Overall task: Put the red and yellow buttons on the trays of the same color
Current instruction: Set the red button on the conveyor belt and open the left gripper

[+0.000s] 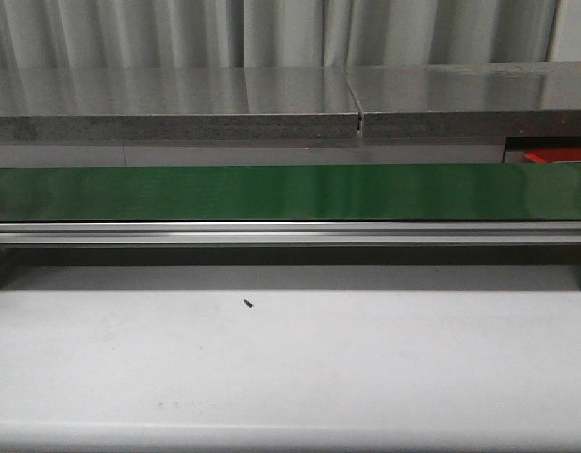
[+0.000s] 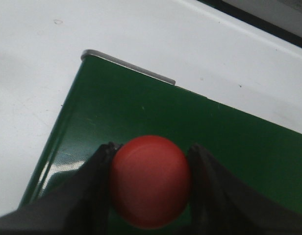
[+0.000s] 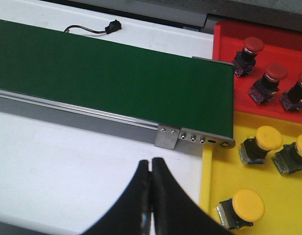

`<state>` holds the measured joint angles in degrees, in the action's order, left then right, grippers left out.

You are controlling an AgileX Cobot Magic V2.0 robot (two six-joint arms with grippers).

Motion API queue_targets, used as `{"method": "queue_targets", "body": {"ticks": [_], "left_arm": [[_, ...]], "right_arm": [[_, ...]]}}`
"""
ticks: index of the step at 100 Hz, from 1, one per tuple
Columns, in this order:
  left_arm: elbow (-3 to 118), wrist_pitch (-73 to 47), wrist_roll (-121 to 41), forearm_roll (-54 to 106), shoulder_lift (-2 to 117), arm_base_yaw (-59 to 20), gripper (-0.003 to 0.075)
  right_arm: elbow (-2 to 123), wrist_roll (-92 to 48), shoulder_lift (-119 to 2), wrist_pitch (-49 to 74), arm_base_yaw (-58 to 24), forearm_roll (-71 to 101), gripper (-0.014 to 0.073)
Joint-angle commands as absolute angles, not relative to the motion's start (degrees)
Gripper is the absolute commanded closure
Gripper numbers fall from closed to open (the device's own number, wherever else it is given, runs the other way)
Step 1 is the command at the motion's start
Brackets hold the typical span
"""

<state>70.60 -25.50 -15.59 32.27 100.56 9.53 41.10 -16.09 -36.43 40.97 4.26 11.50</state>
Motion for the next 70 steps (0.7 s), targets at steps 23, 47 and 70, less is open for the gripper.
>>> {"method": "queue_targets", "body": {"ticks": [23, 47, 70], "left_arm": [[72.02, -23.55, -16.57, 32.98, 96.94, 9.29, 0.0183], [72.64, -23.53, -18.52, 32.98, 92.57, 9.29, 0.0090], [79.26, -24.97, -18.52, 31.78, 92.29, 13.36, 0.0090]], "right_arm": [[42.33, -16.66, -36.32, 37.24, 4.28, 11.72, 0.0711], [42.33, -16.66, -36.32, 37.24, 4.28, 11.72, 0.0711], [42.33, -16.66, -36.32, 37.24, 4.28, 11.72, 0.0711]]}}
